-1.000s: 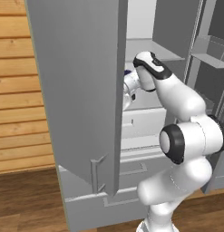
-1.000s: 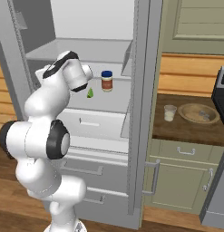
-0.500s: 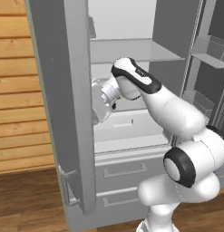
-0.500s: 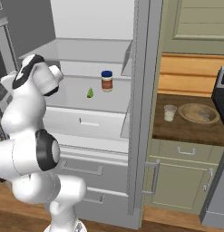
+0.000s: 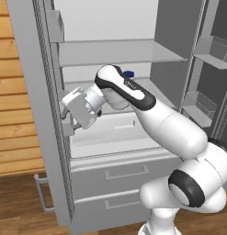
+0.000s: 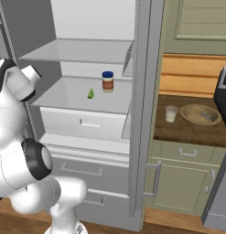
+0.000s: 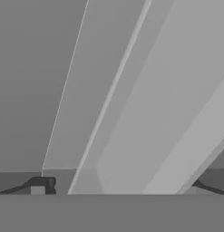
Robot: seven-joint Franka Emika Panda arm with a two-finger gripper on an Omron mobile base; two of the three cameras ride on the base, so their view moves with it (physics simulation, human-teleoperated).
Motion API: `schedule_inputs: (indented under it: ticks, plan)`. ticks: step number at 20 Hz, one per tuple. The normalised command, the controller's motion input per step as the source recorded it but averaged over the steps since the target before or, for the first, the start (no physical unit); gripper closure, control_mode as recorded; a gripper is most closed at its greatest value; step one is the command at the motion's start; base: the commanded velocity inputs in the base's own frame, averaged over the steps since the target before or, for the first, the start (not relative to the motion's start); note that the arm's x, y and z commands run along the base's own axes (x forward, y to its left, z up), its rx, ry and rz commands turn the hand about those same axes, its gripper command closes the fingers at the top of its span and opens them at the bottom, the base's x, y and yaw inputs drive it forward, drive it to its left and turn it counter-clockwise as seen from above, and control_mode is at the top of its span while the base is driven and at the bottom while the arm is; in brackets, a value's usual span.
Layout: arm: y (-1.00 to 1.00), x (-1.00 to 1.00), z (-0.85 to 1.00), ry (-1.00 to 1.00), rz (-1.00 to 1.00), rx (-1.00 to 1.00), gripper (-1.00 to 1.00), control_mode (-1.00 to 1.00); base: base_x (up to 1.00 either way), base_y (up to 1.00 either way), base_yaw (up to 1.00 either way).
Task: Grab a lemon wedge from the fridge and one ice cube from the ice bowl, and put them in the glass of lemonade.
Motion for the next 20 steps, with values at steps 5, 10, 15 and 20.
schedule_inputs:
  ticks: [5, 10, 15, 20]
  plan:
    - [-0.07, -0.99, 0.12, -0.13, -0.03, 0.05, -1.0, -1.0, 0.0, 0.0, 0.0]
    - [-0.62, -0.69, 0.49, -0.13, -0.11, 0.14, -1.0, -1.0, 0.0, 0.0, 0.0]
    - [-0.41, -0.36, 0.45, -0.02, -0.05, 0.12, -1.0, -1.0, 0.0, 0.0, 0.0]
    - [0.4, 0.0, 0.0, 0.23, 0.0, -0.03, -1.0, -1.0, 0.0, 0.0, 0.0]
